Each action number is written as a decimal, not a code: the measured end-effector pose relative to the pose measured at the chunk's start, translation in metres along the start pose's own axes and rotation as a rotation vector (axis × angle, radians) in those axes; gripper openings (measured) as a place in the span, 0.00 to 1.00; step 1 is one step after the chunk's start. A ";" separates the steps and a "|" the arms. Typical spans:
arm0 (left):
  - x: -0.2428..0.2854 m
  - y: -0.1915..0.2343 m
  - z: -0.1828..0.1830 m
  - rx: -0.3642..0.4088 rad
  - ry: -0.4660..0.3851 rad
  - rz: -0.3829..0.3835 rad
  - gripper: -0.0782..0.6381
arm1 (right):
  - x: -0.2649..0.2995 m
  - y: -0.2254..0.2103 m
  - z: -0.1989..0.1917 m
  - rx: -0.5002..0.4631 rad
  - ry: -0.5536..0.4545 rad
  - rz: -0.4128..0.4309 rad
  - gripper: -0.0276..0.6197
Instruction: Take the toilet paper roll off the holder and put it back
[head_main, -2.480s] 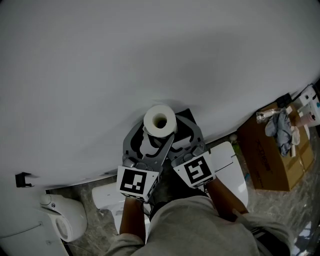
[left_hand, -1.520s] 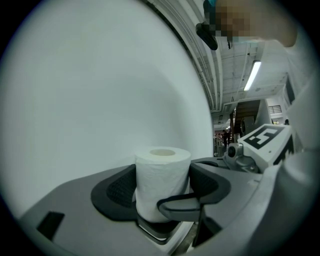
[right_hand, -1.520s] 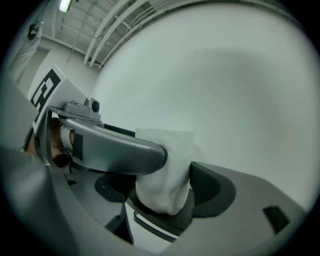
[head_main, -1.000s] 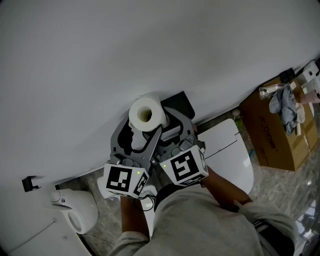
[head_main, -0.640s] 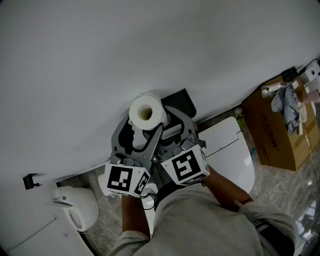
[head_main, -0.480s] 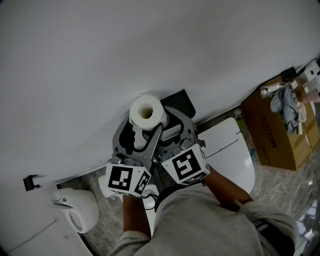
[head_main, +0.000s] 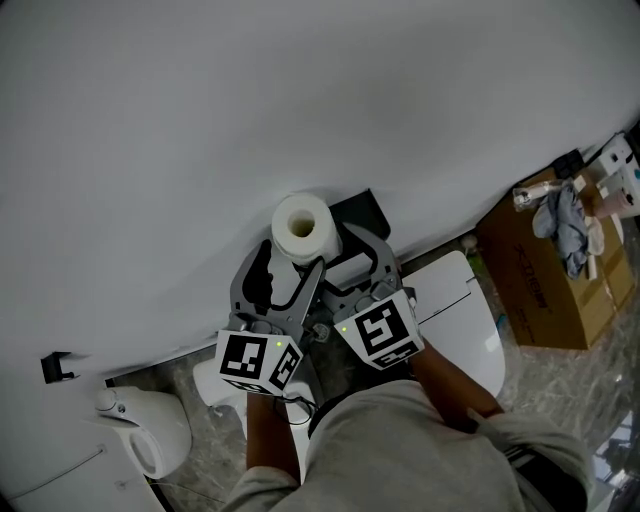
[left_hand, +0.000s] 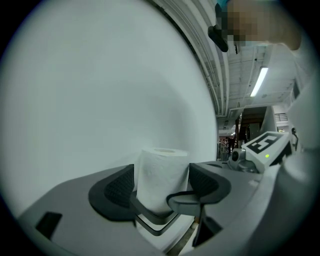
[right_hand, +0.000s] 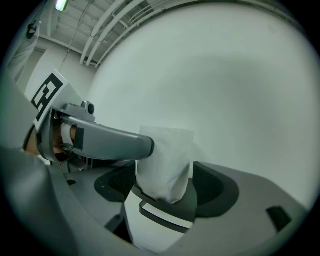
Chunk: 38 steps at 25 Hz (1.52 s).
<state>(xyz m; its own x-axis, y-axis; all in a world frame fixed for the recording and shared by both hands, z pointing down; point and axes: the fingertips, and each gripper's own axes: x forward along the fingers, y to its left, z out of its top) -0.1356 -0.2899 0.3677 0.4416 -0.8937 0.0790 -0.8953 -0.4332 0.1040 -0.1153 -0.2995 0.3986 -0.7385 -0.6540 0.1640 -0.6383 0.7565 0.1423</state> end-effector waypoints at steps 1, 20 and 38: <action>-0.002 -0.001 0.000 -0.001 -0.003 0.001 0.58 | -0.002 -0.001 -0.001 0.003 0.003 -0.007 0.56; -0.082 -0.005 -0.013 0.017 -0.051 0.120 0.30 | -0.062 0.024 -0.005 0.042 -0.001 -0.156 0.56; -0.206 -0.051 -0.055 0.012 -0.060 0.203 0.13 | -0.163 0.115 -0.002 0.030 -0.084 -0.218 0.05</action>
<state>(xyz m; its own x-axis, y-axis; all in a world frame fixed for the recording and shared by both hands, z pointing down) -0.1773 -0.0772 0.4010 0.2477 -0.9681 0.0379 -0.9664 -0.2442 0.0804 -0.0683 -0.1059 0.3900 -0.5971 -0.8006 0.0505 -0.7901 0.5978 0.1358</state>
